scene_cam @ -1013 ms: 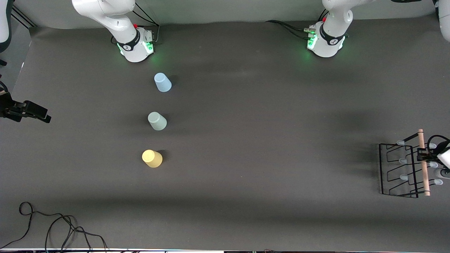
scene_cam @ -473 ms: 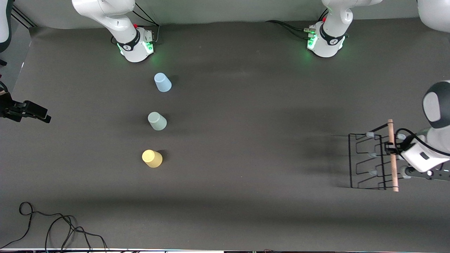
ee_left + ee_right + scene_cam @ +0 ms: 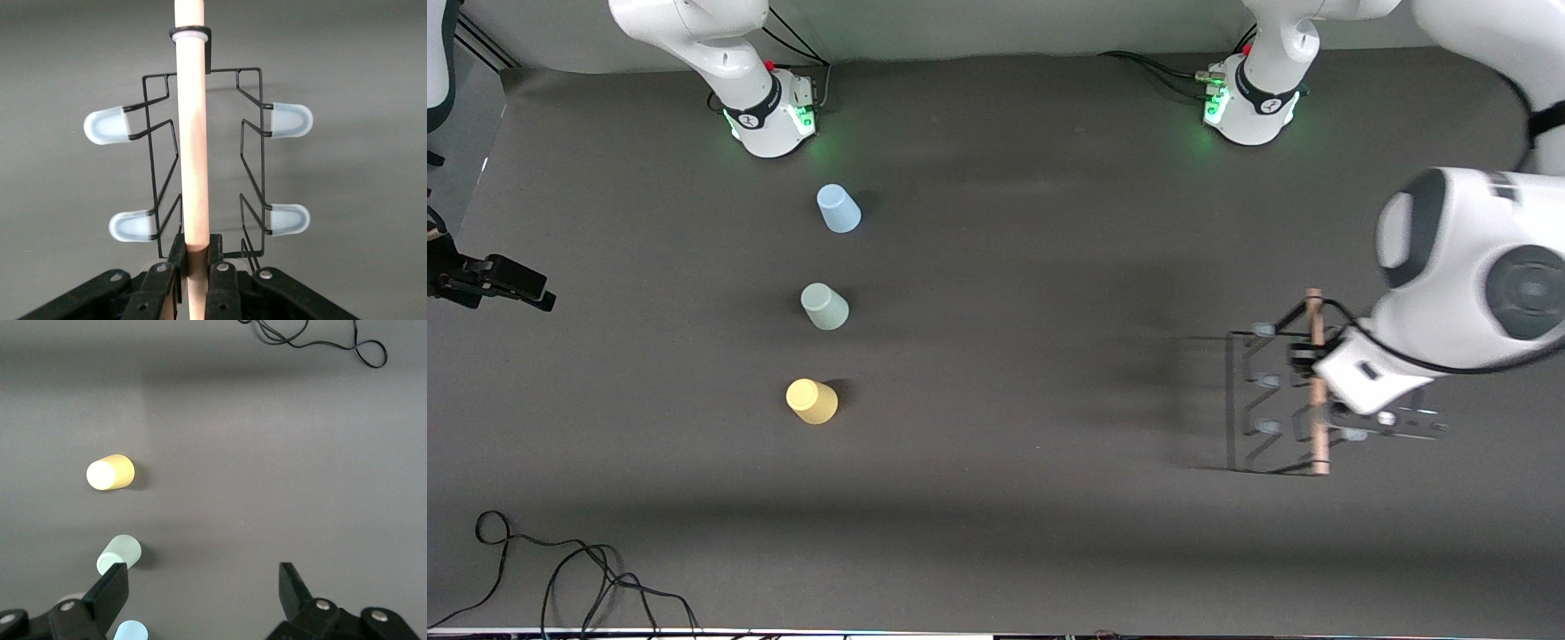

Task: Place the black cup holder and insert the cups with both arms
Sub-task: 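Carry the cup holder to the table middle with the left gripper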

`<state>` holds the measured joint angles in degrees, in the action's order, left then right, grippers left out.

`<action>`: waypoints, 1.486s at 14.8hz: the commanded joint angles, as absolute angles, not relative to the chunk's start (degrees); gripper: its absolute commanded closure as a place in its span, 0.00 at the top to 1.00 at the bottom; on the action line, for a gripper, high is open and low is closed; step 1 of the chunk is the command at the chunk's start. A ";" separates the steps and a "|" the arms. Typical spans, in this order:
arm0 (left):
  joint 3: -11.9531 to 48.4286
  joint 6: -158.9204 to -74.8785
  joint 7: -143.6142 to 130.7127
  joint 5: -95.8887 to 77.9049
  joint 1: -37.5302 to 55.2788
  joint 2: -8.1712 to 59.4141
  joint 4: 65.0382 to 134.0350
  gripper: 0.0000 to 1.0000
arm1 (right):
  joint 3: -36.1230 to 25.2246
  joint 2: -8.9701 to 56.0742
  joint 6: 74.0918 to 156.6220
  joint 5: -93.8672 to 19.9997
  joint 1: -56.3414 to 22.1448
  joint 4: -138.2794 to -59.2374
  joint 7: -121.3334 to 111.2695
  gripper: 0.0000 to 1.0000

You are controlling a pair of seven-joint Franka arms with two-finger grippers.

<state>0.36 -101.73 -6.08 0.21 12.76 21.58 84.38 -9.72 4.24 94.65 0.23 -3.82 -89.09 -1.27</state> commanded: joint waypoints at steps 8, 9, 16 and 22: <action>-0.62 -107.56 -27.67 -2.80 33.29 23.64 84.99 0.00 | -10.11 5.10 93.17 -0.88 -4.13 -88.24 -1.23 1.00; -0.62 -108.71 -29.51 -3.60 35.05 23.82 85.08 0.00 | -10.11 5.10 92.99 -0.97 -4.13 -88.24 -1.23 1.00; -0.26 -116.46 -43.59 -4.75 42.89 30.49 84.82 0.00 | -10.11 5.10 92.20 -0.97 -4.13 -88.24 -1.23 1.00; -0.26 -116.46 -44.56 -4.66 42.98 31.02 84.99 0.00 | -10.11 5.10 92.20 -0.97 -4.04 -88.24 -1.32 1.00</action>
<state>0.24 -116.63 -43.40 -3.98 42.51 32.04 85.09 -10.01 4.82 93.17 0.11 -4.04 -89.11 -1.27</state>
